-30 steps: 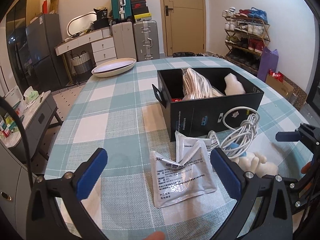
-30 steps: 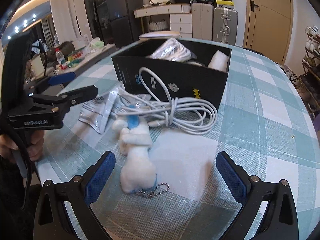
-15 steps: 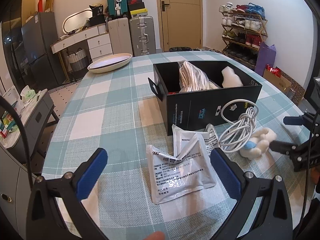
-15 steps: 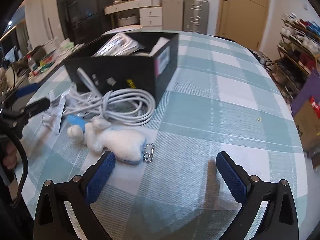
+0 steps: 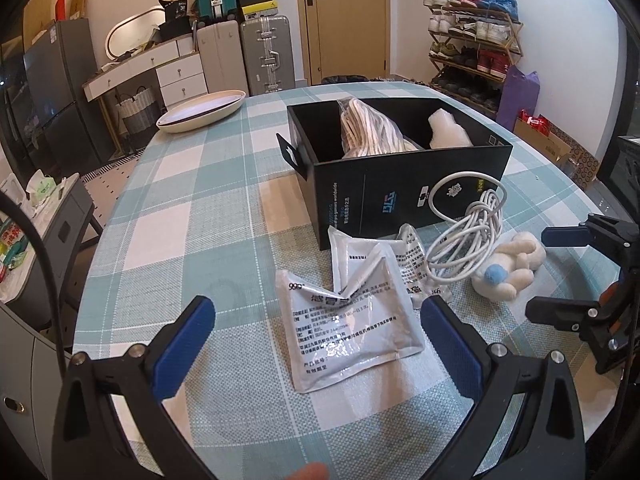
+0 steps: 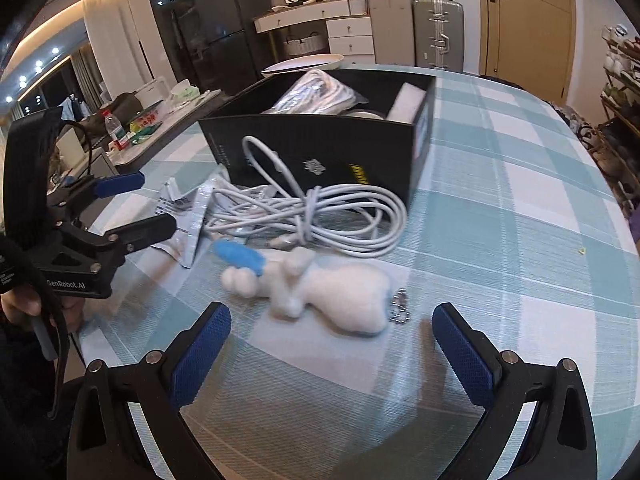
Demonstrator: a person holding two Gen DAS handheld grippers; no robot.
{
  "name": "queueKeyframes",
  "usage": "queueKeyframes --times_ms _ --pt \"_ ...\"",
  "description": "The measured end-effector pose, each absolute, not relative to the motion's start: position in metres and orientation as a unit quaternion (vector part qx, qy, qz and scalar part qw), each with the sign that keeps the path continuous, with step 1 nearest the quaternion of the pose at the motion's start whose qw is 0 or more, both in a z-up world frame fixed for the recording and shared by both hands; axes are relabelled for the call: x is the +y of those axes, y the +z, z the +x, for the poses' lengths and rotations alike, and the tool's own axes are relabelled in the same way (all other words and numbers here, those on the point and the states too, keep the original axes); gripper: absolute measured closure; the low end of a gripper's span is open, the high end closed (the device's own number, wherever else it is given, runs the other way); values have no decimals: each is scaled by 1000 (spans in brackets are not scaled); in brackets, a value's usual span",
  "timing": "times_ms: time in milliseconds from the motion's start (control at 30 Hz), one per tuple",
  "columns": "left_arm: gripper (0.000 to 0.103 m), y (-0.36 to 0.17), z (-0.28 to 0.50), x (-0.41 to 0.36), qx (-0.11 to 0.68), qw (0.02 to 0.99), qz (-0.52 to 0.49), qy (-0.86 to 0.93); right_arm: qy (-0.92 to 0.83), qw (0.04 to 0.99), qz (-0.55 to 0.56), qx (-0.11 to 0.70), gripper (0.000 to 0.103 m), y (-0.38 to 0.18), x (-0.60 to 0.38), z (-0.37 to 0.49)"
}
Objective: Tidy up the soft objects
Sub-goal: 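Grasp the white printed pouch with the left gripper while the right gripper grasps the white plush toy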
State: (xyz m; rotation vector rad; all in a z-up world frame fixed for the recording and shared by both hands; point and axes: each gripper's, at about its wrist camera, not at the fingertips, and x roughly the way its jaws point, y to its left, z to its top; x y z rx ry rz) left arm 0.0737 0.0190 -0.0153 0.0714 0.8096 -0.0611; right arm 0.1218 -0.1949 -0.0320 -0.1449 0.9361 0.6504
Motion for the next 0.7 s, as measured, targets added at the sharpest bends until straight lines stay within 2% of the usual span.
queueKeyframes --times_ms 700 --pt "0 -21 77 19 409 912 30 -23 252 848 -83 458 1 -34 -163 129"
